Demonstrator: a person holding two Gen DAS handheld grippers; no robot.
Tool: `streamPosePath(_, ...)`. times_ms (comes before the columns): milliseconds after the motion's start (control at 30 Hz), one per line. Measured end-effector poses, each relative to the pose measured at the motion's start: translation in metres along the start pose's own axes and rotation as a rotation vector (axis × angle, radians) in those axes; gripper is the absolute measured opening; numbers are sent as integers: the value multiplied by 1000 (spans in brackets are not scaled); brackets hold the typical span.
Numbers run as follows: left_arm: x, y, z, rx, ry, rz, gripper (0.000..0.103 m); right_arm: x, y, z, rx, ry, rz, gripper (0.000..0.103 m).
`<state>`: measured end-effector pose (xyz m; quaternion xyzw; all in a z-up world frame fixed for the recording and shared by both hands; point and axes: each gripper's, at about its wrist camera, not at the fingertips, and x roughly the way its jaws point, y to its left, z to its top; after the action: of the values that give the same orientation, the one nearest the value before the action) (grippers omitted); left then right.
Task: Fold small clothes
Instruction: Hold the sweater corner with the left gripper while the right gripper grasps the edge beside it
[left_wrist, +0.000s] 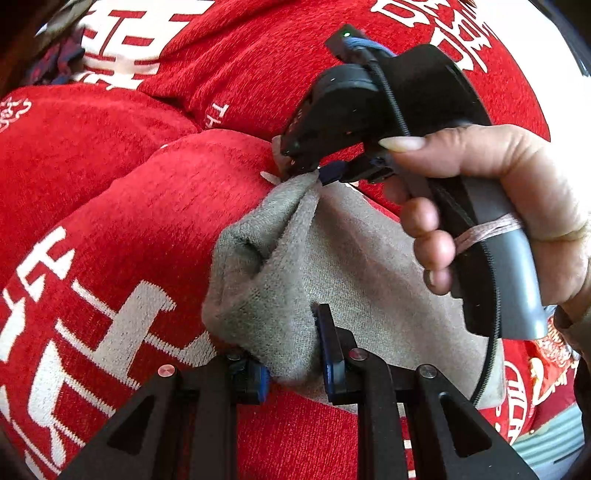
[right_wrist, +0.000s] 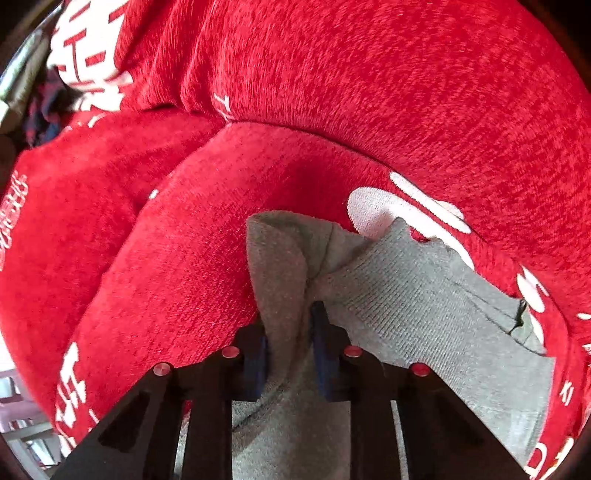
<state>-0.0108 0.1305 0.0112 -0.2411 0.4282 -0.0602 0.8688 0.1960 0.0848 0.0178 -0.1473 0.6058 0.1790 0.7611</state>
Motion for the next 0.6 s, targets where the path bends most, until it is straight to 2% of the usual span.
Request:
streamPosePath(267, -31, -37, -5, 148, -81, 102, 22, -35, -26, 2, 16, -71, 132, 22)
streamPosePath(600, -47, -78, -1, 230, -91, 143, 22, -69, -63, -1, 36, -109, 227, 22)
